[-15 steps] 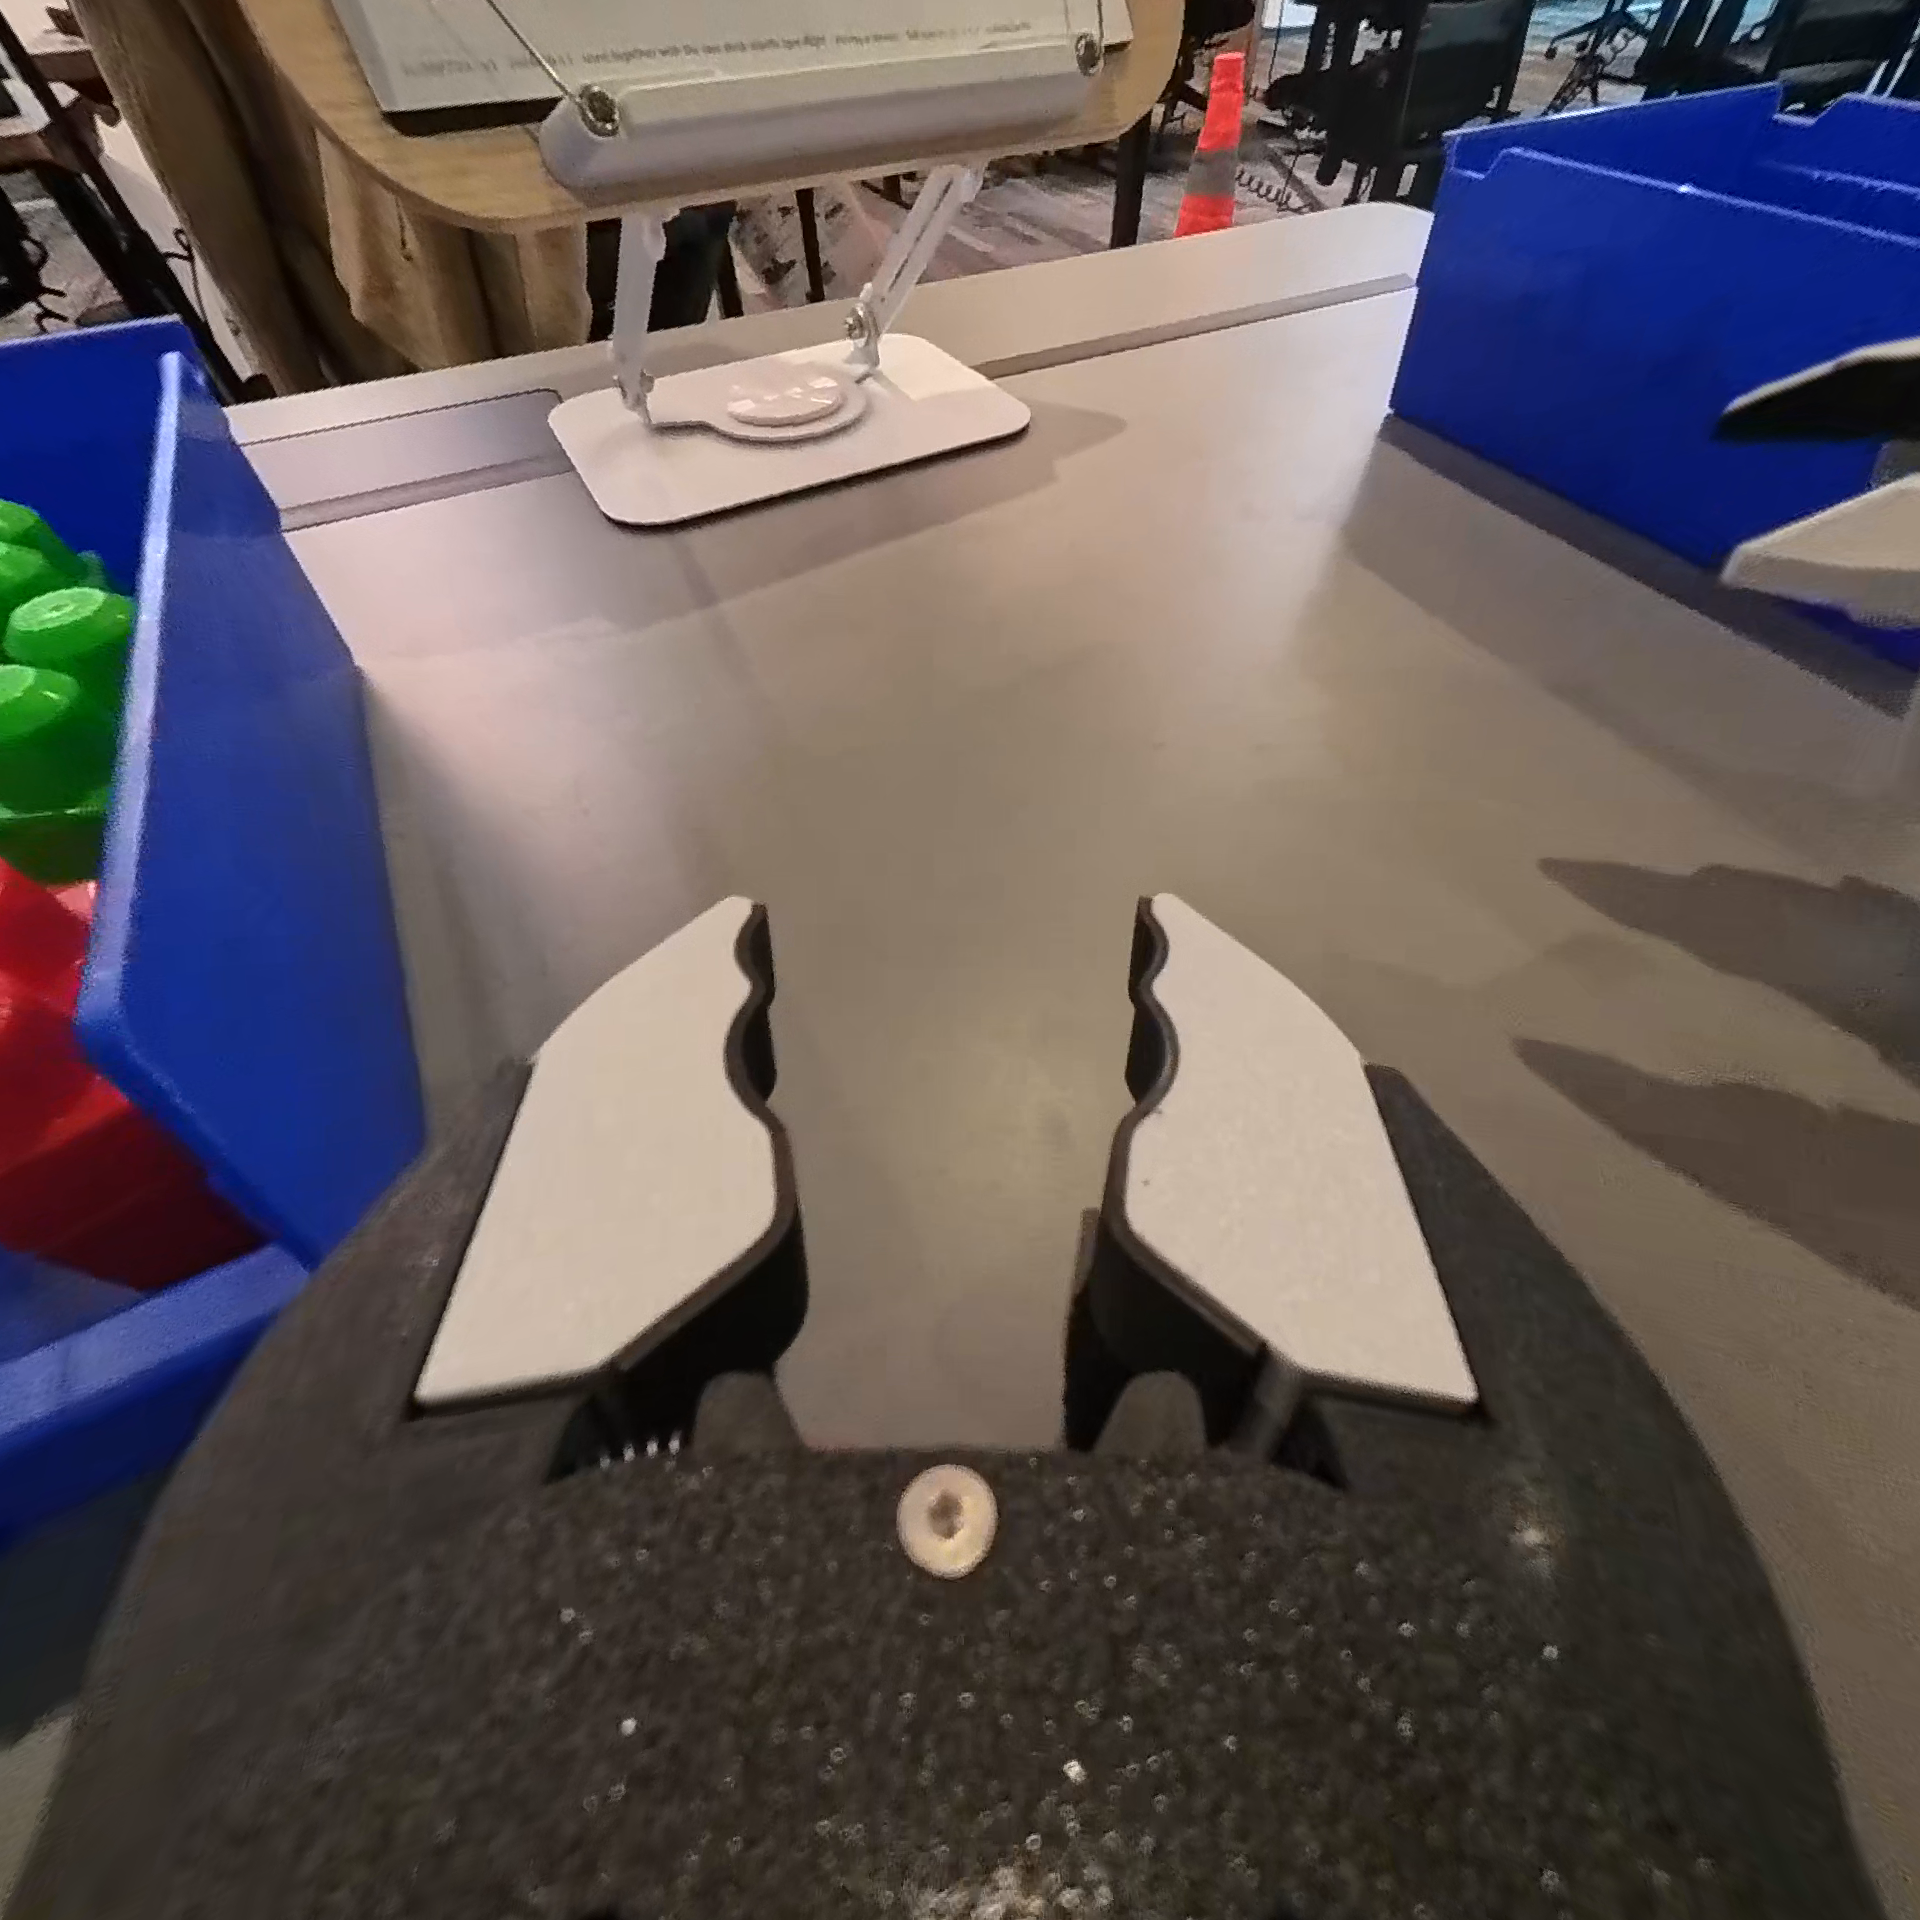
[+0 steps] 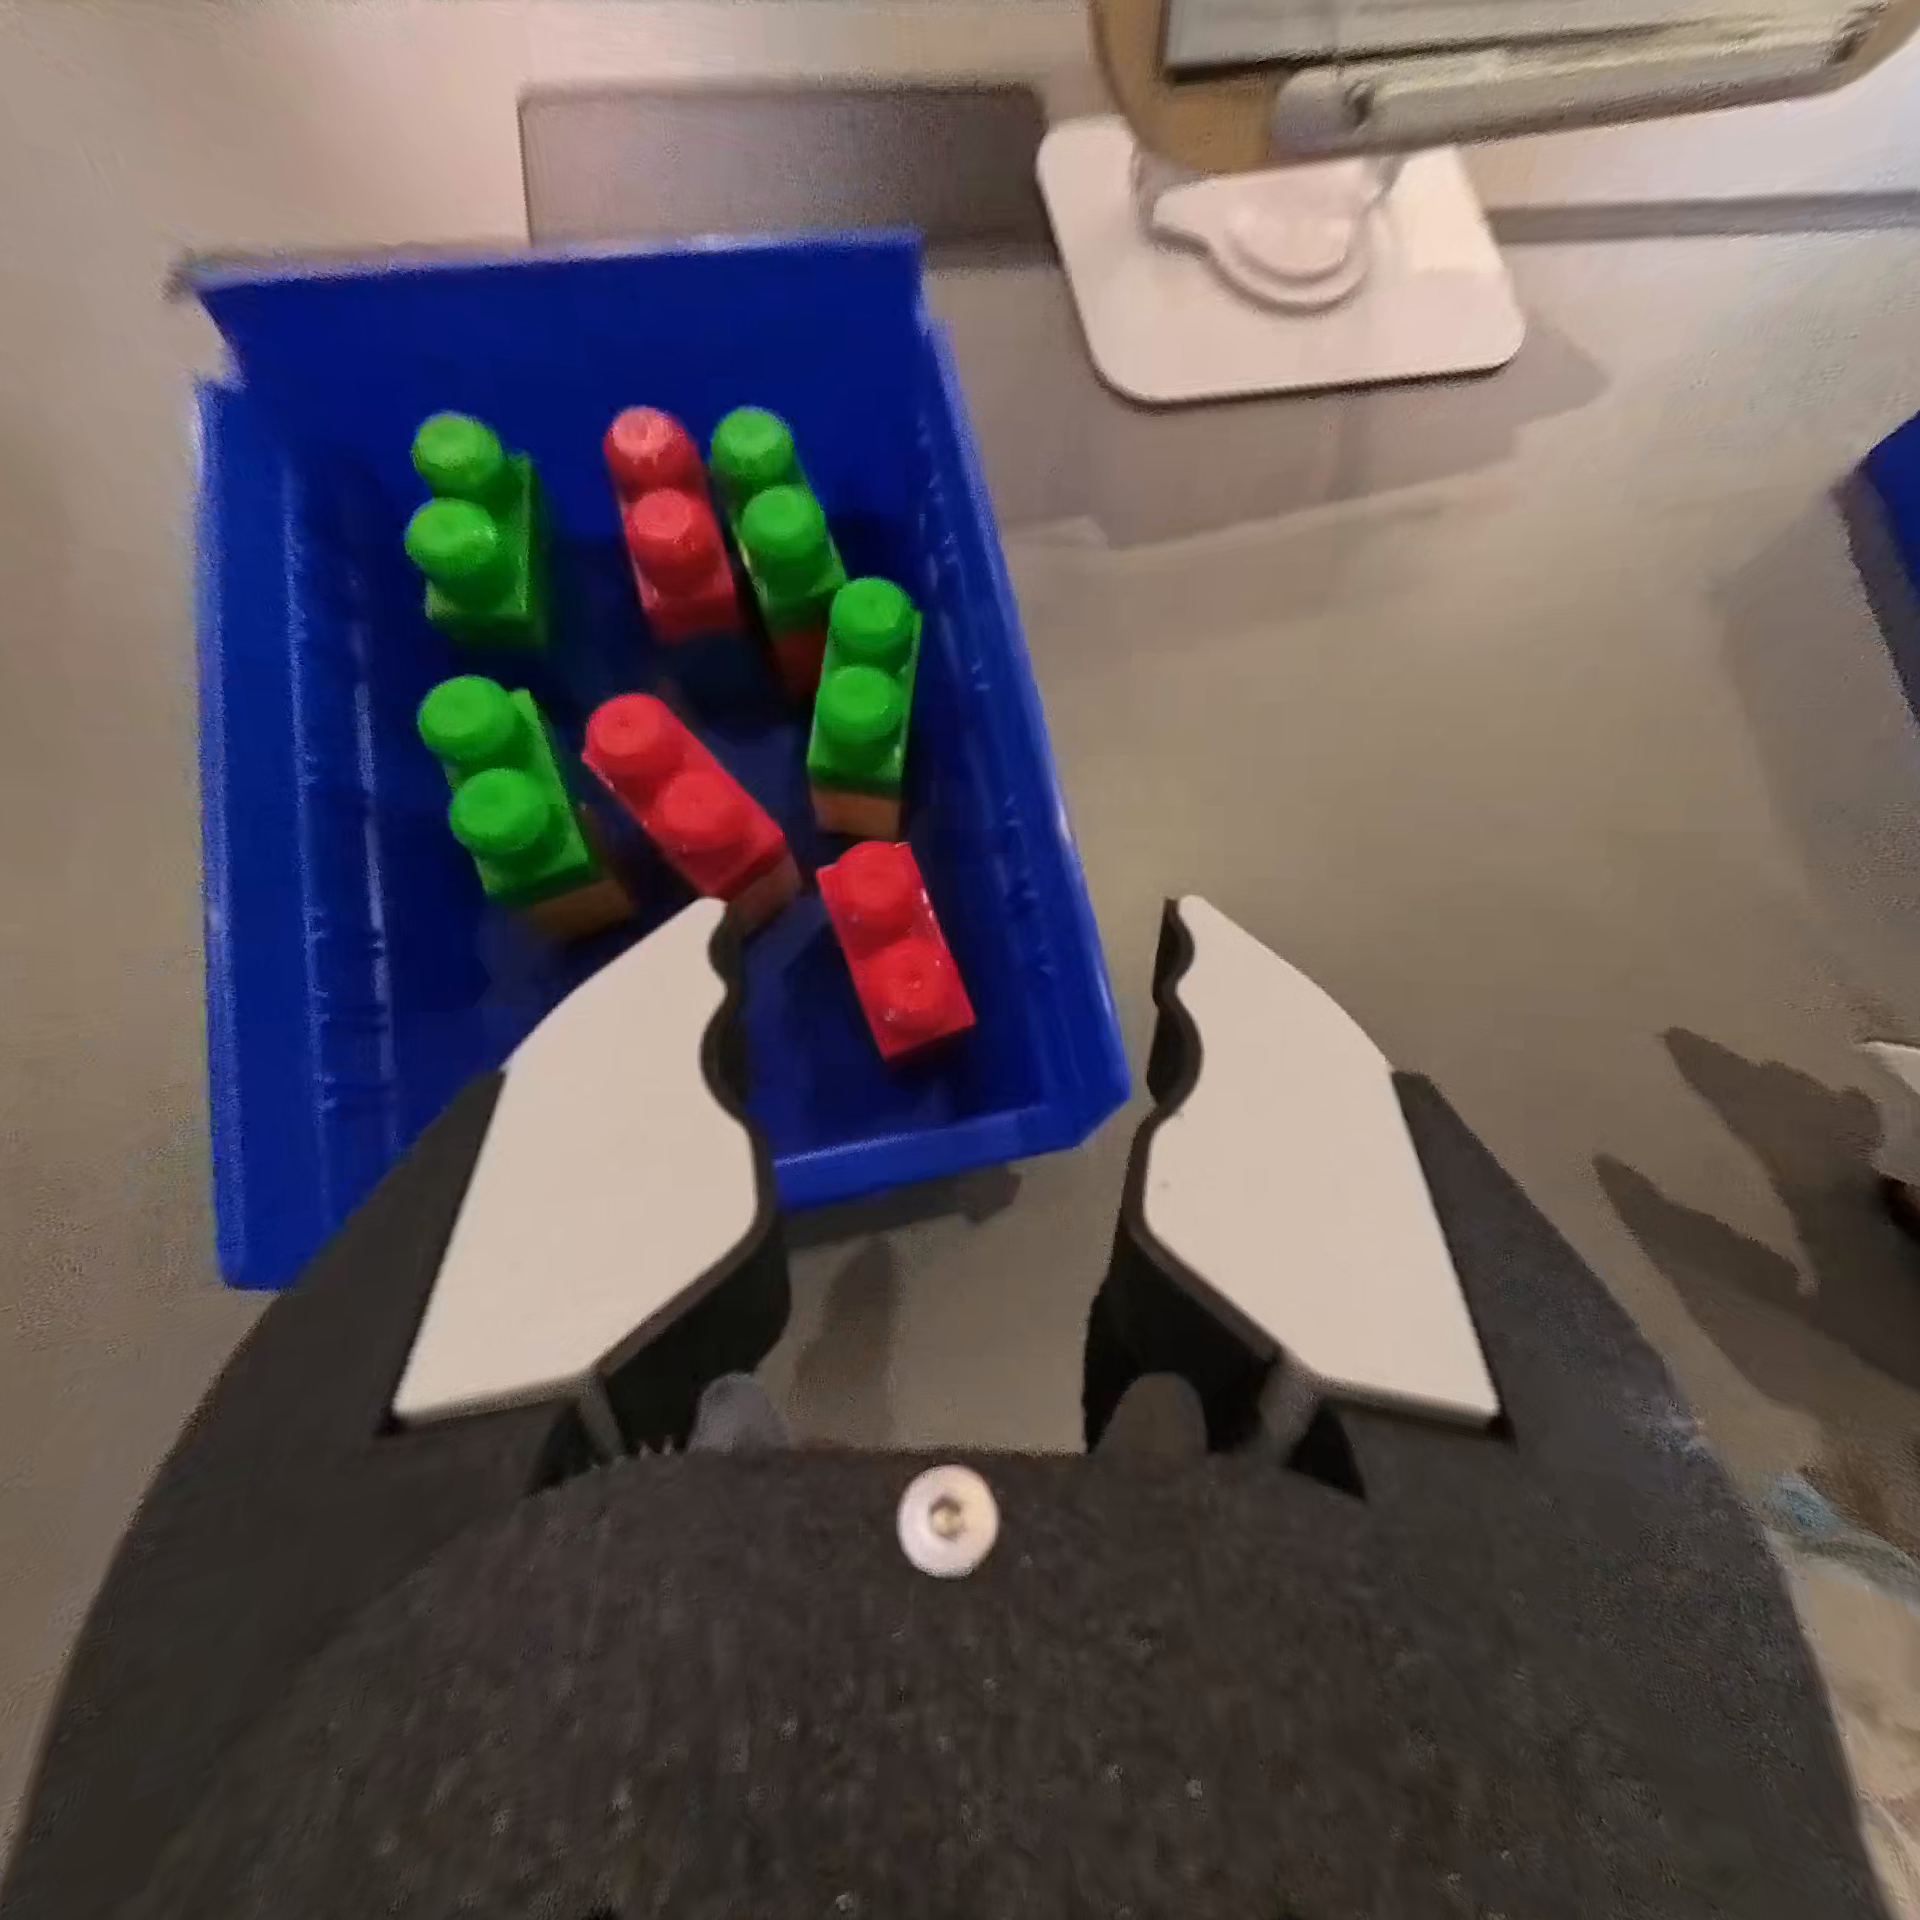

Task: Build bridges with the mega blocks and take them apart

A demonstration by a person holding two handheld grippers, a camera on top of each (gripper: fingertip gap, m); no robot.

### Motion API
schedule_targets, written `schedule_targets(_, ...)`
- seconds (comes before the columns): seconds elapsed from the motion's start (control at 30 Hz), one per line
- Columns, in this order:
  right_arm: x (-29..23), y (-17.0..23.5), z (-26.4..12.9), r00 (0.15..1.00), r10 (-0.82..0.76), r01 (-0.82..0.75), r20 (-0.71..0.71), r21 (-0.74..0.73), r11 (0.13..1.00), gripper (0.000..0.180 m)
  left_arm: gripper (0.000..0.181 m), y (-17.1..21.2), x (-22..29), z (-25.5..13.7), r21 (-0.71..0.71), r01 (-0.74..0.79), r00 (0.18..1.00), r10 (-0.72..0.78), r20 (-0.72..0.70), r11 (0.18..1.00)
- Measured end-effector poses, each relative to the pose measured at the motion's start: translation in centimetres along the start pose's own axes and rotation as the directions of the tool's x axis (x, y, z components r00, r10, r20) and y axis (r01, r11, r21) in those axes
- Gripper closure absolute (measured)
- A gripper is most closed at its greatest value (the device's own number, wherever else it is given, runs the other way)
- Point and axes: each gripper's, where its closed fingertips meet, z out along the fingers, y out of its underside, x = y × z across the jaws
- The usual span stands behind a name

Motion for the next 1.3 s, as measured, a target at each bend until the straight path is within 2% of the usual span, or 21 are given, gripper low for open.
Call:
schedule_targets(0.07, 0.1, 0.0, 0.1, 1.0, -0.026, 0.026, -0.011, -0.004, 1.0, 0.122, 0.112, 0.1, 0.0, 1.0, -0.082, 0.041, 0.998, -0.045, -0.045, 0.996)
schedule_targets(0.2, -0.2, 0.1, 0.1, 1.0, -0.006, 0.006, 0.011, -0.006, 1.0, 0.122, 0.12, 2.2, -1.0, 4.7, -0.255, 0.095, 0.995, -0.099, -0.006, 0.962)
schedule_targets(0.3, -0.5, -0.2, -0.2, 0.999, 0.012, -0.012, 0.03, 0.0, 1.0, 0.122, 0.12, 4.5, -2.2, 7.0, -0.36, 0.129, 0.991, -0.111, 0.071, 0.924)
schedule_targets(0.43, -0.3, -0.9, -0.8, 1.0, -0.001, 0.0, 0.023, 0.019, 1.0, 0.122, 0.127, 6.1, -3.2, 8.8, -0.405, 0.159, 0.983, -0.108, 0.146, 0.901)
schedule_targets(0.57, 0.1, -1.1, -0.9, 1.0, 0.005, -0.006, 0.021, 0.023, 1.0, 0.123, 0.128, 7.7, -2.6, 10.3, -0.459, 0.151, 0.984, -0.089, 0.155, 0.876)
schedule_targets(0.63, 0.3, -1.1, -1.0, 1.0, 0.008, -0.009, 0.02, 0.02, 1.0, 0.123, 0.144, 7.9, -2.6, 10.5, -0.464, 0.108, 0.986, -0.036, 0.161, 0.879)
schedule_targets(0.73, 0.4, -0.9, -1.0, 1.0, 0.004, -0.004, 0.018, 0.014, 1.0, 0.125, 0.144, 6.4, -3.4, 9.4, -0.41, 0.035, 0.978, 0.052, 0.201, 0.911)
schedule_targets(0.87, 0.5, -0.2, -0.5, 1.0, 0.01, -0.01, 0.027, -0.01, 1.0, 0.126, 0.145, 3.8, -1.7, 6.3, -0.315, -0.051, 0.992, 0.084, 0.09, 0.948)
schedule_targets(1.03, 0.5, 0.1, -0.3, 0.998, 0.026, -0.026, 0.054, -0.006, 1.0, 0.129, 0.144, -0.9, 3.6, 0.8, 0.049, -0.241, 0.962, 0.245, -0.117, 0.969)
schedule_targets(1.1, 0.3, -0.2, -0.4, 0.994, 0.06, -0.062, 0.094, 0.017, 0.998, 0.129, 0.145, -1.7, 7.8, -1.1, 0.224, -0.23, 0.911, 0.291, -0.294, 0.947)
schedule_targets(1.17, 0.2, -0.5, -0.5, 0.985, 0.092, -0.099, 0.143, 0.042, 0.994, 0.13, 0.145, -1.4, 11.7, -2.3, 0.332, -0.175, 0.824, 0.322, -0.466, 0.927)
schedule_targets(1.3, -0.4, -1.5, -1.0, 0.948, 0.171, -0.201, 0.267, 0.087, 0.976, 0.13, 0.145, 1.5, 17.4, -1.3, 0.381, -0.109, 0.63, 0.36, -0.688, 0.918)
